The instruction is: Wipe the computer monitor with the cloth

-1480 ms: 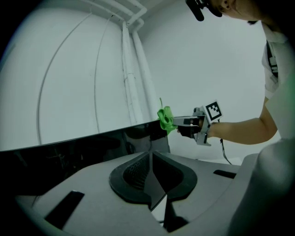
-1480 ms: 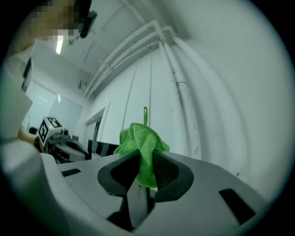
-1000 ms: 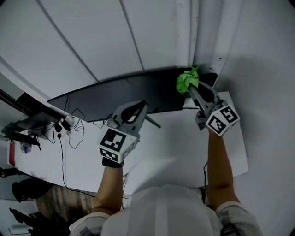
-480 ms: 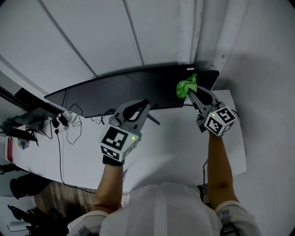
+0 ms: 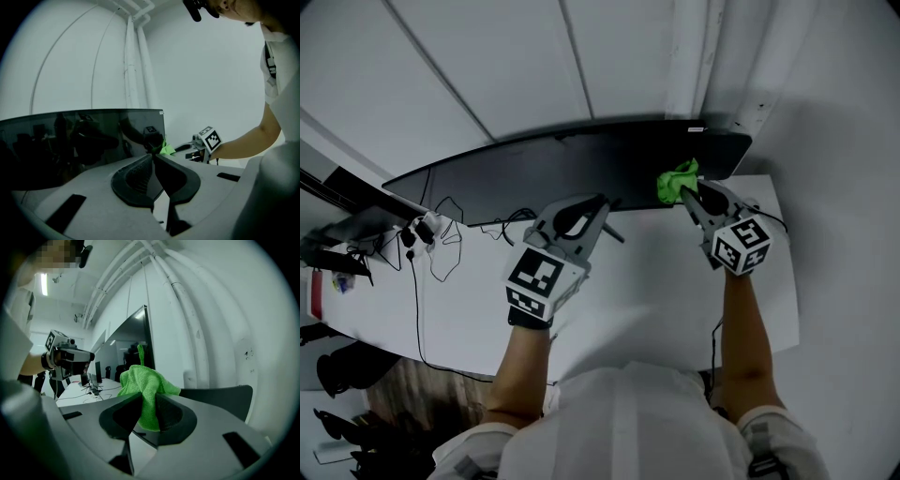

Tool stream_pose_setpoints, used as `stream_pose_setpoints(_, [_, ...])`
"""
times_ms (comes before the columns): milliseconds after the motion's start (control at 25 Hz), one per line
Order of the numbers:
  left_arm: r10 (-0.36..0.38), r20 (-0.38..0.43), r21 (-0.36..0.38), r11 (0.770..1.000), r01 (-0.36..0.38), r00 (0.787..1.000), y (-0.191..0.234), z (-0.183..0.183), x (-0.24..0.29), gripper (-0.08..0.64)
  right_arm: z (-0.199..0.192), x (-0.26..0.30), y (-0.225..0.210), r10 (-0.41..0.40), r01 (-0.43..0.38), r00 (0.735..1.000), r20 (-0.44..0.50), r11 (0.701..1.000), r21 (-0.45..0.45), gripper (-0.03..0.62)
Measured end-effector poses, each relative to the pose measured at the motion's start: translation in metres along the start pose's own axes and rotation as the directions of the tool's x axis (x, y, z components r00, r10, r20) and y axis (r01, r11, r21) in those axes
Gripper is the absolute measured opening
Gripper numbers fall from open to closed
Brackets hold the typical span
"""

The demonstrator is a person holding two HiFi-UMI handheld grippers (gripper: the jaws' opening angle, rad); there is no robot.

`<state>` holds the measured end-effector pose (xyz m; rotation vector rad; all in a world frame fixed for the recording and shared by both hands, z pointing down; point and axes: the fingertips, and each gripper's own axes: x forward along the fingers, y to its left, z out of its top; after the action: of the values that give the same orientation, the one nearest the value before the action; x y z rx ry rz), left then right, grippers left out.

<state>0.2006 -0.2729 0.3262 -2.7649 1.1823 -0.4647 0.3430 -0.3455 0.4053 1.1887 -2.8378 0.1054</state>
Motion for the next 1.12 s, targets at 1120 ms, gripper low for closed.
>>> stream_pose_setpoints(1120, [0.031, -0.07, -0.051, 0.998, -0.034, 0.997, 0.006, -0.046, -0.012, 0.03, -0.154, 0.025, -0.008, -0.046, 0.034, 0.905, -0.422, 0.999, -0.036, 0.084])
